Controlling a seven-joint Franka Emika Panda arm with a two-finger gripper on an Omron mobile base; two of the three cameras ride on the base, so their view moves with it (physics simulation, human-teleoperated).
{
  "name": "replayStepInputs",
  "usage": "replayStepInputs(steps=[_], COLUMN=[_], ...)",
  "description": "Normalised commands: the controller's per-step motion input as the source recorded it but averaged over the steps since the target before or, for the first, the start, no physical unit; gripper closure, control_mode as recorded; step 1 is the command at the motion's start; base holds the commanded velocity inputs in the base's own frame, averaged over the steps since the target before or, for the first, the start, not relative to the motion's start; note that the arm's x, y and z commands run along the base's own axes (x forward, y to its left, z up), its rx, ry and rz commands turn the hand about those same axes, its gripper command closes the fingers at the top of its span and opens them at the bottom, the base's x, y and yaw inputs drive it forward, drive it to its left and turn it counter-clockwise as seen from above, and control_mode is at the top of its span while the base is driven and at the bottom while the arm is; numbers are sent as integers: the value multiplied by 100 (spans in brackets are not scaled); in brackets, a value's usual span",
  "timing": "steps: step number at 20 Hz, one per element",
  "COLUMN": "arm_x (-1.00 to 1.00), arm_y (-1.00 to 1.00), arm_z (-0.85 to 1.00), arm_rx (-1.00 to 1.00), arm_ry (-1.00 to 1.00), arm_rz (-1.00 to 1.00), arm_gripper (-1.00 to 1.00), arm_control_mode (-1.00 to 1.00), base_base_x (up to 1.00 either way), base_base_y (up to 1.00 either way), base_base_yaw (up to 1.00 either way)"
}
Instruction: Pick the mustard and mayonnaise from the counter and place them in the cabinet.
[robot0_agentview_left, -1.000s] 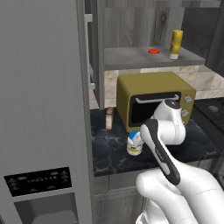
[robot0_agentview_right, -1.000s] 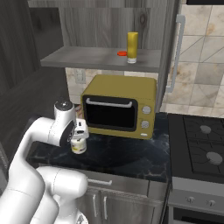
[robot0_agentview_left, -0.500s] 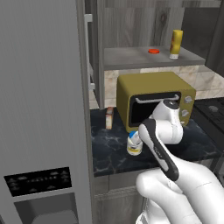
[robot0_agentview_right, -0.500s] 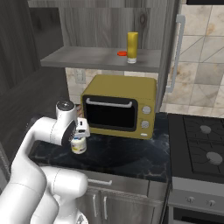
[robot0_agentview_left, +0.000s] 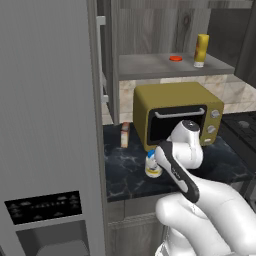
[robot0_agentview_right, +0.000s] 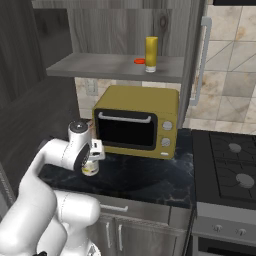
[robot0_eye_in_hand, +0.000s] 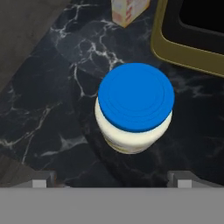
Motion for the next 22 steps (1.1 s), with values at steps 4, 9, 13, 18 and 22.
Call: replayStepInputs(steps=[4,9,13,18,22], arm_x=[26,24,27,21,19], arm_y=[0,0,0,1,0], arm_z=[-19,-6,-19,-35,-27], arm_rx=[0,0,0,0,0], arm_ry=[0,0,0,0,0], arm_rz=[0,0,0,0,0], arm_gripper=[-100,-100,-100,-100,-100], arm_control_mode=[-100,-100,-100,-100,-100], base_base_x=[0,0,0,0,0], base_base_y=[0,0,0,0,0], base_base_yaw=[0,0,0,0,0])
